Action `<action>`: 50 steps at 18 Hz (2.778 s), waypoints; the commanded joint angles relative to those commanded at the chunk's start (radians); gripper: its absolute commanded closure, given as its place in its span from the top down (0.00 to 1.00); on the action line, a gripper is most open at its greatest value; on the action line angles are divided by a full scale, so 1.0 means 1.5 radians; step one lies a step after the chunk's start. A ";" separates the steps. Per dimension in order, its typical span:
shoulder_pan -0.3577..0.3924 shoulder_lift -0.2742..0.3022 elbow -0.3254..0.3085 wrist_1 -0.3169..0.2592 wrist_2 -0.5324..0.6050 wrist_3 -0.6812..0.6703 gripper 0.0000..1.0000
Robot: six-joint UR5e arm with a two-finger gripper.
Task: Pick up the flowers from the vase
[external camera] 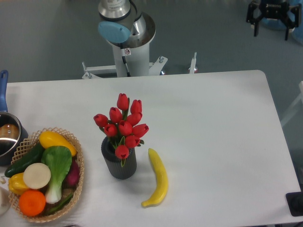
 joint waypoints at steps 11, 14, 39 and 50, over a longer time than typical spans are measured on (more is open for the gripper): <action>0.001 0.001 -0.030 0.005 -0.088 -0.034 1.00; 0.003 0.003 -0.037 0.005 -0.108 -0.077 1.00; -0.050 -0.010 -0.130 0.029 -0.446 -0.198 1.00; -0.114 -0.028 -0.194 0.032 -0.478 -0.130 1.00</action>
